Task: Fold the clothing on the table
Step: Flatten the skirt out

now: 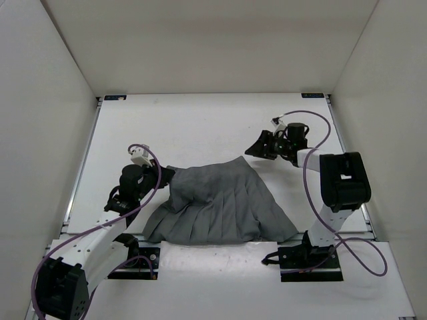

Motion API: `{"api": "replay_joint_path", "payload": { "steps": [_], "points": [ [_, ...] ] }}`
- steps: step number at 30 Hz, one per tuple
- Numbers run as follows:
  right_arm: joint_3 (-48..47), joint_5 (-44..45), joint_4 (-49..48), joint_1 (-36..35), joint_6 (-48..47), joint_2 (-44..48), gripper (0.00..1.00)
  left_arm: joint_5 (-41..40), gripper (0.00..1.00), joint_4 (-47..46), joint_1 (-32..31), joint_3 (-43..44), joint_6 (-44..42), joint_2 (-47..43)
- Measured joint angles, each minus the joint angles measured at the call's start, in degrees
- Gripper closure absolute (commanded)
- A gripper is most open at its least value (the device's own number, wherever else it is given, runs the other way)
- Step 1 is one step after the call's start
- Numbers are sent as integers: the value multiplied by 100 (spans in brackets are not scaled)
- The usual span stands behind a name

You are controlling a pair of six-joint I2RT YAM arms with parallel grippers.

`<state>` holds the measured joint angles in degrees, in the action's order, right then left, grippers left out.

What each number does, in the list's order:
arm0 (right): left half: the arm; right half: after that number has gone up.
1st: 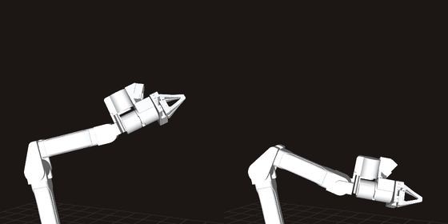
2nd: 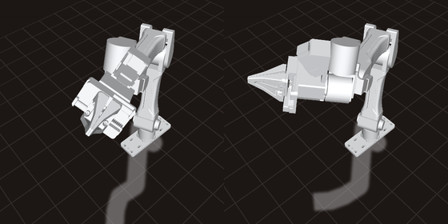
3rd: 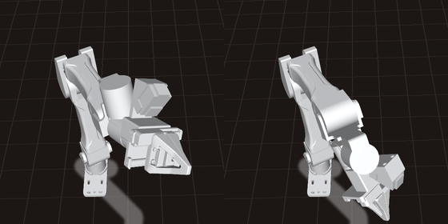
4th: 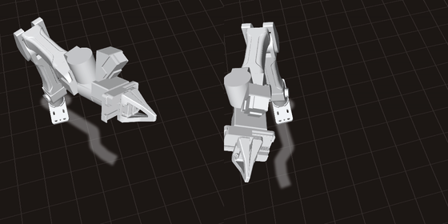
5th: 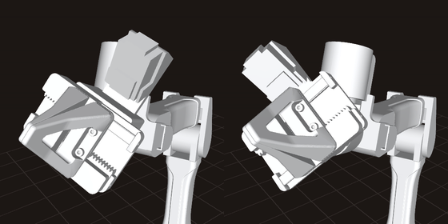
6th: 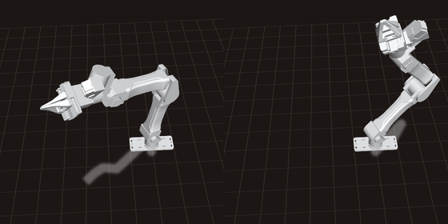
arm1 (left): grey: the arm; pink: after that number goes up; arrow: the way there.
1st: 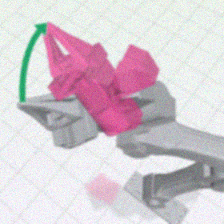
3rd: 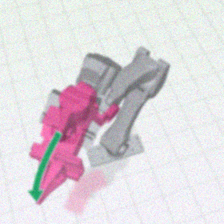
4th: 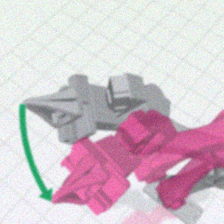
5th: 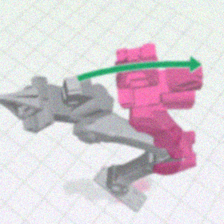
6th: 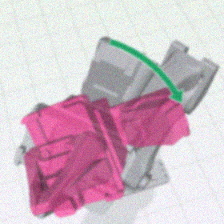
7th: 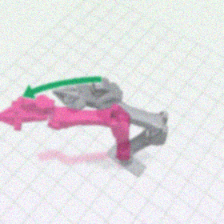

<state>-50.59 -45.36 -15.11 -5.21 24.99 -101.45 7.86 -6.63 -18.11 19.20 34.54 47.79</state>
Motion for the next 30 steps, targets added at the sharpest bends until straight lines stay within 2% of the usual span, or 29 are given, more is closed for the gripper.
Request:
{"api": "replay_joint_path", "payload": {
  "steps": [5,9,22,30],
  "points": [
    [-623,479,667,-278,-535,-407,40,2,100,-17,2,-2,2,2],
    [-1056,1246,1217,-551,-973,-675,39,2,100,-68,7,-11,4,2],
    [-1558,3060,2157,-1482,-1709,-734,42,2,100,-136,57,-79,44,-4],
    [-1620,3923,2391,-1788,-2052,-737,50,2,100,-142,70,-79,50,-33]
  ]
}}
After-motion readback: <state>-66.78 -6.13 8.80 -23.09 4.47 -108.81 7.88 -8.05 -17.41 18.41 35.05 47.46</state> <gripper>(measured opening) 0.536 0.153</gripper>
